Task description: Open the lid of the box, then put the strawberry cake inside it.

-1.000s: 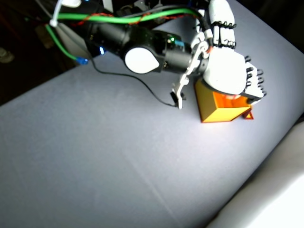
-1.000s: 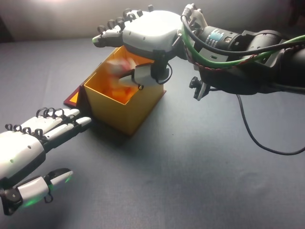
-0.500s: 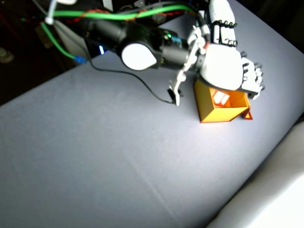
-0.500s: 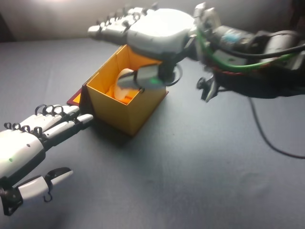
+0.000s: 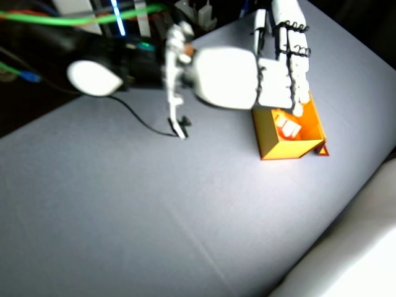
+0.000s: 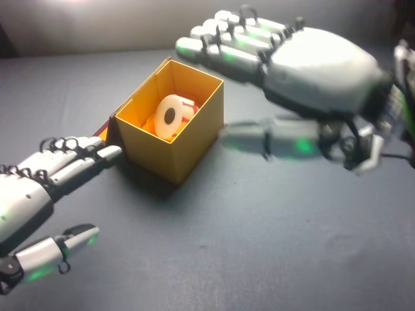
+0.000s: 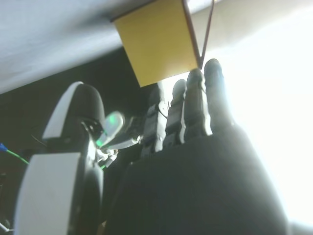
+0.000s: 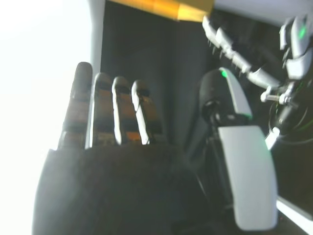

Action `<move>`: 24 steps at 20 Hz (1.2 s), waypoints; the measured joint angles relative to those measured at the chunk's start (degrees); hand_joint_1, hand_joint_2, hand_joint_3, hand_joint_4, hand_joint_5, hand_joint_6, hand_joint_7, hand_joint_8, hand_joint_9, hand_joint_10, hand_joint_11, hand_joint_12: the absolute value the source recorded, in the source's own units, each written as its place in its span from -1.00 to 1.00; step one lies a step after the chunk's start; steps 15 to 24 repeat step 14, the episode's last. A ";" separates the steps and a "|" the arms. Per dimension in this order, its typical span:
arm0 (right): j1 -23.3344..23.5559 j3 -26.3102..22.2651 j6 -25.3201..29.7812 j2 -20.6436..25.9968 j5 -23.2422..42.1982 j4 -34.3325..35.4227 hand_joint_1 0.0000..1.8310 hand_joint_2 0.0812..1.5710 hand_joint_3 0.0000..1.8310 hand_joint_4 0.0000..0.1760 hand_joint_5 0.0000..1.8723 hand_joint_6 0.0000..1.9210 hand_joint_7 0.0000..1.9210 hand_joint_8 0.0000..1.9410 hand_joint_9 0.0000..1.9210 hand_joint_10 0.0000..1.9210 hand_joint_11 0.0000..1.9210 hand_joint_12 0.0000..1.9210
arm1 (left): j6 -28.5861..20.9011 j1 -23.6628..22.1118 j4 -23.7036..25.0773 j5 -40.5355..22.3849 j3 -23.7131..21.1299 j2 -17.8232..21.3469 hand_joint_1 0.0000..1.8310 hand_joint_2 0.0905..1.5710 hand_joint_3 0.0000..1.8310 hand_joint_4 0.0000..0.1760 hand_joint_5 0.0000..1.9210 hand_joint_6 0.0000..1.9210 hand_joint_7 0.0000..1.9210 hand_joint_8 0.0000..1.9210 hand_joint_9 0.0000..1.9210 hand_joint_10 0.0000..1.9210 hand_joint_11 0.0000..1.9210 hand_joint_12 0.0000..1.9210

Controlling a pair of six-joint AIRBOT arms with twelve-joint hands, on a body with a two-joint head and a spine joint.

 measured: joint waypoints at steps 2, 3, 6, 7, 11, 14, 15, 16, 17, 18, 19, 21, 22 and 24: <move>-4.63 -2.91 0.02 3.52 4.44 0.28 -0.52 0.64 -1.00 -0.98 -1.00 -1.00 -1.00 -1.00 -1.00 -1.00 -1.00 -1.00 | 0.02 0.00 -1.05 -1.77 -0.04 0.44 -0.30 0.78 -0.99 -0.25 -0.92 -1.00 -1.00 -1.00 -1.00 -1.00 -1.00 -1.00; -6.54 -3.80 0.02 5.07 6.14 1.40 -0.67 0.63 -1.00 -0.73 -1.00 -1.00 -1.00 -1.00 -1.00 -1.00 -1.00 -1.00 | 0.09 0.02 -1.01 -2.23 -0.04 0.74 -0.31 0.78 -0.99 -0.27 -0.94 -1.00 -1.00 -1.00 -1.00 -1.00 -1.00 -1.00; -11.08 -5.51 -0.02 8.79 11.91 6.19 -0.69 0.61 -1.00 0.39 -1.00 -1.00 -1.00 -1.00 -1.00 -1.00 -1.00 -1.00 | 0.26 -0.02 -1.01 -4.37 -0.04 1.22 -0.49 0.82 -0.99 0.03 -1.00 -1.00 -1.00 -1.00 -1.00 -1.00 -1.00 -1.00; -14.23 -6.95 0.02 10.69 16.09 8.04 -0.68 0.62 -1.00 0.49 -1.00 -1.00 -1.00 -1.00 -1.00 -1.00 -1.00 -1.00 | 0.24 -0.13 -0.20 -5.97 -0.04 1.31 -0.56 0.83 -0.99 0.19 -1.00 -1.00 -1.00 -1.00 -1.00 -1.00 -1.00 -1.00; -24.61 -11.17 -0.20 15.45 23.89 11.61 -0.67 0.64 -0.99 -0.55 -1.00 -1.00 -1.00 -1.00 -1.00 -1.00 -1.00 -1.00 | 0.46 -0.13 -0.55 -8.94 -0.46 2.49 -0.57 0.75 -1.00 -0.10 -1.00 -1.00 -1.00 -1.00 -1.00 -1.00 -1.00 -1.00; -31.91 -14.14 -2.10 18.91 31.95 19.23 -0.81 0.68 -0.98 -1.00 -1.00 -1.00 -1.00 -1.00 -1.00 -1.00 -1.00 -1.00 | 2.25 -0.13 -0.85 -11.76 -1.66 4.07 -0.86 0.74 -1.00 0.06 -1.00 -1.00 -1.00 -1.00 -1.00 -1.00 -1.00 -1.00; -31.91 -14.14 -2.10 18.91 31.95 19.23 -0.81 0.68 -0.98 -1.00 -1.00 -1.00 -1.00 -1.00 -1.00 -1.00 -1.00 -1.00 | 2.25 -0.13 -0.85 -11.76 -1.66 4.07 -0.86 0.74 -1.00 0.06 -1.00 -1.00 -1.00 -1.00 -1.00 -1.00 -1.00 -1.00; -31.91 -14.14 -2.10 18.91 31.95 19.23 -0.81 0.68 -0.98 -1.00 -1.00 -1.00 -1.00 -1.00 -1.00 -1.00 -1.00 -1.00 | 2.25 -0.13 -0.85 -11.76 -1.66 4.07 -0.86 0.74 -1.00 0.06 -1.00 -1.00 -1.00 -1.00 -1.00 -1.00 -1.00 -1.00; -31.91 -14.14 -2.10 18.91 31.95 19.23 -0.81 0.68 -0.98 -1.00 -1.00 -1.00 -1.00 -1.00 -1.00 -1.00 -1.00 -1.00 | 2.25 -0.13 -0.85 -11.76 -1.66 4.07 -0.86 0.74 -1.00 0.06 -1.00 -1.00 -1.00 -1.00 -1.00 -1.00 -1.00 -1.00; -31.91 -14.14 -2.10 18.91 31.95 19.23 -0.81 0.68 -0.98 -1.00 -1.00 -1.00 -1.00 -1.00 -1.00 -1.00 -1.00 -1.00 | 2.25 -0.13 -0.85 -11.76 -1.66 4.07 -0.86 0.74 -1.00 0.06 -1.00 -1.00 -1.00 -1.00 -1.00 -1.00 -1.00 -1.00; -31.91 -14.14 -2.10 18.91 31.95 19.23 -0.81 0.68 -0.98 -1.00 -1.00 -1.00 -1.00 -1.00 -1.00 -1.00 -1.00 -1.00 | 2.25 -0.13 -0.85 -11.76 -1.66 4.07 -0.86 0.74 -1.00 0.06 -1.00 -1.00 -1.00 -1.00 -1.00 -1.00 -1.00 -1.00; -31.91 -14.14 -2.10 18.91 31.95 19.23 -0.81 0.68 -0.98 -1.00 -1.00 -1.00 -1.00 -1.00 -1.00 -1.00 -1.00 -1.00 | 2.25 -0.13 -0.85 -11.76 -1.66 4.07 -0.86 0.74 -1.00 0.06 -1.00 -1.00 -1.00 -1.00 -1.00 -1.00 -1.00 -1.00; -31.91 -14.14 -2.10 18.91 31.95 19.23 -0.81 0.68 -0.98 -1.00 -1.00 -1.00 -1.00 -1.00 -1.00 -1.00 -1.00 -1.00 | 2.25 -0.13 -0.85 -11.76 -1.66 4.07 -0.86 0.74 -1.00 0.06 -1.00 -1.00 -1.00 -1.00 -1.00 -1.00 -1.00 -1.00; -31.91 -14.14 -2.10 18.91 31.95 19.23 -0.81 0.68 -0.98 -1.00 -1.00 -1.00 -1.00 -1.00 -1.00 -1.00 -1.00 -1.00 | 2.25 -0.13 -0.85 -11.76 -1.66 4.07 -0.86 0.74 -1.00 0.06 -1.00 -1.00 -1.00 -1.00 -1.00 -1.00 -1.00 -1.00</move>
